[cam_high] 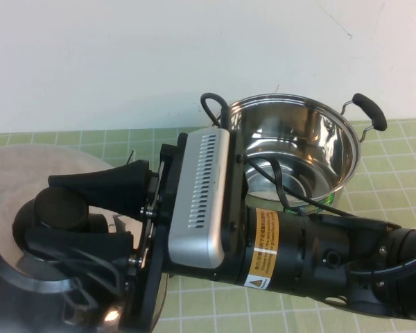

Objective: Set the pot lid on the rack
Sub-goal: Hand over the pot lid, then place the pot lid on the pot rack

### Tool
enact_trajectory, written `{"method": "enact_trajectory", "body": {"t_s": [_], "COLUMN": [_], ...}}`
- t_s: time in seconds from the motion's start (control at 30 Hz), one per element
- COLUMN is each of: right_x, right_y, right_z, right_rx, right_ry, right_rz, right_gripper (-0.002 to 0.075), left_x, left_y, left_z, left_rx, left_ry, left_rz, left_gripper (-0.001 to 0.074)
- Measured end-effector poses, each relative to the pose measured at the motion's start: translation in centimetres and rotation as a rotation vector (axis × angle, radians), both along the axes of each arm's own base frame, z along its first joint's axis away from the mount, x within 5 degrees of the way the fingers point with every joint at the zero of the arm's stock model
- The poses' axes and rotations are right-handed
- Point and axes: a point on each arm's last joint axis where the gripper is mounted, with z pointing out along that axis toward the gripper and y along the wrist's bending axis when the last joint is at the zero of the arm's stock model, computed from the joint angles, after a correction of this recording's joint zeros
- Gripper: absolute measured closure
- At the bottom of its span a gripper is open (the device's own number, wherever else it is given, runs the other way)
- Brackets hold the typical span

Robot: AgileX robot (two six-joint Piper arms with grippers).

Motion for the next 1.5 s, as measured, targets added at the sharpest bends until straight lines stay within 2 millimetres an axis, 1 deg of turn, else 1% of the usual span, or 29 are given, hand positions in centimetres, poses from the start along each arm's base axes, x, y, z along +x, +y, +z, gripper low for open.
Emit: {"method": "enact_trajectory", "body": {"t_s": [0.17,0.27,0.3,0.43,0.5,0.57,0.67,0.73,0.77,0.8,0.83,0.87,0.9,0.93,0.97,1.0,1.07,1.2,1.3,1.37,1.5], "right_x": [0.0,-0.1,-0.2,-0.7,-0.8,-0.9,-1.4,-1.9,-2.3,-2.9,-3.3,-3.6,-4.1,-4.4,-4.6,-4.9,-5.0,-5.0,-5.4,-5.8,-6.3], "right_y": [0.0,0.0,0.0,-0.3,-0.3,-0.4,-1.1,-1.9,-2.3,-2.9,-3.3,-3.7,-4.3,-4.7,-5.2,-5.7,-6.9,-9.4,-11.0,-11.9,-12.6], "right_z": [0.0,0.1,0.3,1.5,1.7,2.0,3.3,4.7,5.3,6.3,6.9,7.4,8.0,8.4,8.7,9.1,9.6,10.6,11.4,11.9,12.1], "right_rx": [0.009,0.028,0.048,0.158,0.173,0.181,0.206,0.231,0.244,0.251,0.245,0.221,0.177,0.149,0.087,0.045,-0.054,-0.187,-0.218,-0.219,-0.242], "right_ry": [0.043,0.09,0.104,0.111,0.11,0.095,0.004,-0.07,-0.107,-0.167,-0.204,-0.244,-0.302,-0.337,-0.369,-0.394,-0.393,-0.35,-0.333,-0.325,-0.317], "right_rz": [0.011,0.031,0.045,0.121,0.132,0.13,0.111,0.103,0.1,0.102,0.1,0.088,0.071,0.063,0.03,0.01,-0.061,-0.212,-0.281,-0.293,-0.288], "right_gripper": [0.0373,0.0361,0.0331,0.0184,0.0155,0.0144,0.0146,0.0186,0.0227,0.0294,0.0348,0.0423,0.0504,0.0566,0.0629,0.0656,0.0691,0.0715,0.0717,0.0718,0.0718], "left_x": [-0.2,-0.4,-0.5,-0.7,-0.9,-1.1,-1.4,-1.3,-1.2,-0.8,-0.3,0.4,1.1,1.8,2.5,3.4,5.1,9.3,12.0,13.5,16.1], "left_y": [-0.2,-0.5,-0.6,-1.0,-1.0,-0.8,-0.4,-0.3,-0.3,-0.3,-0.4,-0.5,-0.7,-0.8,-0.9,-1.1,-1.3,-1.4,-1.4,-1.4,-1.5], "left_z": [0.1,0.2,0.2,0.1,0.7,1.6,3.6,5.0,5.6,6.2,6.7,7.0,7.4,7.7,8.0,8.2,8.5,8.7,7.9,7.3,6.1], "left_rx": [0.01,0.014,0.034,0.097,0.127,0.172,0.274,0.372,0.418,0.48,0.543,0.603,0.663,0.716,0.757,0.799,0.853,0.941,0.986,1.009,1.025], "left_ry": [-0.019,-0.042,-0.056,-0.074,-0.105,-0.154,-0.22,-0.234,-0.24,-0.237,-0.231,-0.213,-0.2,-0.183,-0.168,-0.147,-0.111,-0.041,0.014,0.044,0.109], "left_rz": [-0.019,-0.057,-0.072,-0.092,-0.072,-0.02,0.093,0.155,0.173,0.184,0.188,0.183,0.171,0.151,0.133,0.106,0.064,0.011,-0.022,-0.045,-0.095], "left_gripper": [0.0597,0.0624,0.0643,0.0641,0.0641,0.0641,0.0641,0.0641,0.0641,0.0641,0.0641,0.0641,0.0641,0.0641,0.0641,0.0641,0.0641,0.0641,0.0641,0.0641,0.0641]}}
